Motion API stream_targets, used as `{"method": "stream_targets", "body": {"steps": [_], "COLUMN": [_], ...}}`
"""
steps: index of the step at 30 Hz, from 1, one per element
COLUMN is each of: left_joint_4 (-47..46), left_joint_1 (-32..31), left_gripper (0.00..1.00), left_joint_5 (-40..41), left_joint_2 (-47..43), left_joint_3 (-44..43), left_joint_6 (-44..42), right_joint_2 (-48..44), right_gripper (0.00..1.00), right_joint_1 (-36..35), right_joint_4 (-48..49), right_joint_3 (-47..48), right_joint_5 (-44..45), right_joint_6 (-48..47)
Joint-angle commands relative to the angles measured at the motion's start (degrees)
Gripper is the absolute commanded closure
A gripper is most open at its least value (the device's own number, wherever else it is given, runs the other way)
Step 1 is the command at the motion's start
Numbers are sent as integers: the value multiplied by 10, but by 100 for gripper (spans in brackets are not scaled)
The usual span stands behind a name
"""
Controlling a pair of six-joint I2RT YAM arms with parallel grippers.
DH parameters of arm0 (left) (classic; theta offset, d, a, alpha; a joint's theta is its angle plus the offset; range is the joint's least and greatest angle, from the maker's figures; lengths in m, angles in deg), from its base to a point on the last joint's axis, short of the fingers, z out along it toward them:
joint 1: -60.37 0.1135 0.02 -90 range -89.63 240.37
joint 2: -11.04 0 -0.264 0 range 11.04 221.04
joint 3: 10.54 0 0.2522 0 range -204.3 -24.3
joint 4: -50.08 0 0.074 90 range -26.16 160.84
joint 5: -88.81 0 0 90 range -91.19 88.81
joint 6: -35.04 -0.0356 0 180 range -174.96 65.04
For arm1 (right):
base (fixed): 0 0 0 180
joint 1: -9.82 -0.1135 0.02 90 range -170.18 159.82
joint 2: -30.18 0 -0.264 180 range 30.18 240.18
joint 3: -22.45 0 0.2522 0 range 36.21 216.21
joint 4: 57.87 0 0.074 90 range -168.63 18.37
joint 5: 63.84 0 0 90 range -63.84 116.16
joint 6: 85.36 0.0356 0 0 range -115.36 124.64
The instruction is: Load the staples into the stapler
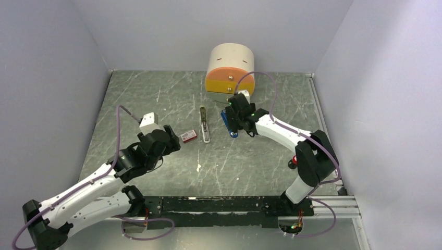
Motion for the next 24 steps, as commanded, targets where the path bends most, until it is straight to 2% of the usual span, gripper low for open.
{"method": "stream_targets", "body": {"steps": [1,6,13,16,17,18,24], "left_joint_4": [-57,-74,-105,-119,-128,-137,-234], "left_joint_1": [-1,-1,-1,-1,-1,-1,-1], "left_gripper": [21,14,14,18,19,19,16], "left_joint_5": [-38,-62,-91,-105,-111,-118,-202], "left_joint_2": [17,30,27,29,30,29,10], "left_joint_3": [2,2,12,18,22,26,78], "left_joint_6": [-25,-32,-43,-51,-56,-61,-97], "right_joint_2": [21,57,97,97,94,89,33], "right_gripper": [20,25,44,61,72,77,80], "right_joint_1": [-3,0,1,1,1,1,-3], "right_joint_4": [41,57,53,45,42,38,2], "right_joint_3": [-5,6,26,27,26,25,-8], "right_joint_5": [-88,-95,-93,-91,-88,-87,-97], "right_joint_6": [-74,-87,-91,-83,-75,-66,-11]}}
